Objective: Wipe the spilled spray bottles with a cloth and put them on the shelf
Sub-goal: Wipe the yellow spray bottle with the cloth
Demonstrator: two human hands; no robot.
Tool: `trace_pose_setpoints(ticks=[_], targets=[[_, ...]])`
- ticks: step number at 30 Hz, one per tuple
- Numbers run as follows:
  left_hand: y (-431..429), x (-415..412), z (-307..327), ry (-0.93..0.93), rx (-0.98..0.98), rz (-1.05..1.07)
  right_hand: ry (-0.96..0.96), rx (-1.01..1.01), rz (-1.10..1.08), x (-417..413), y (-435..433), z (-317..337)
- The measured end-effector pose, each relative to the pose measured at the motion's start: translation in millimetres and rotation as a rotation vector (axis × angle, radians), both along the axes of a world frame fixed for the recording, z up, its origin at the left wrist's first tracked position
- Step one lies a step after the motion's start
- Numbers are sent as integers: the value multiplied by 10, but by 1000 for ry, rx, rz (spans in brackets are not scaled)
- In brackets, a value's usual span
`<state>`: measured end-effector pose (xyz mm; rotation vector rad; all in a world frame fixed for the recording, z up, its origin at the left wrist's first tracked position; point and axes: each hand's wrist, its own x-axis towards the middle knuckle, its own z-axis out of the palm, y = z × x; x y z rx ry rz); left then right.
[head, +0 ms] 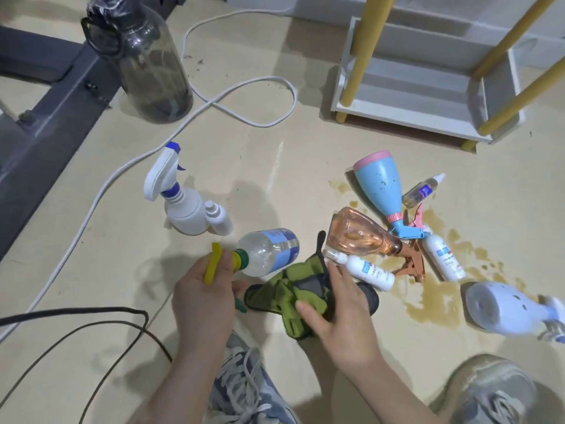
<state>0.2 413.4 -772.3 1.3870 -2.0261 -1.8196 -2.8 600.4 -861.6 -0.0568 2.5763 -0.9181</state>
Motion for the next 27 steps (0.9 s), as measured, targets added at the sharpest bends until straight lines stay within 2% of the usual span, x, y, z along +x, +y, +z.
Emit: trace_pose_setpoints(ticks=[2, 3, 5, 6, 10, 13, 16, 18, 20, 23, 27], targets=[[-5, -77, 13, 9, -1, -25, -118, 269, 124, 69, 32, -46], [-15, -138, 37, 25, 15, -55, -92, 322, 169, 71, 24, -77], [-28, -280, 109, 54, 96, -160, 18, 223, 132, 22, 11, -134], [-33, -357, 144, 65, 146, -238, -5, 113, 41, -30, 19, -115], [-43, -612, 216, -32, 213, -626, -293, -583, -431, -256, 40, 384], [25, -787, 268, -57, 418, -692, -442, -999, -618, -314, 91, 632], [-34, -888, 250, -47, 465, -742, -558, -1176, -651, -476, 19, 737], [-151, -906, 200, -28, 373, -818, -585, -1231, -632, -622, -11, 707], [-226, -900, 114, -20, 131, -893, -656, -1301, -632, -761, -27, 628], [-185, -862, -47, 91, -167, -838, -841, -1356, -675, -941, -87, 461], [-96, -793, -214, 148, -466, -887, -767, -1337, -734, -1045, -209, 213]])
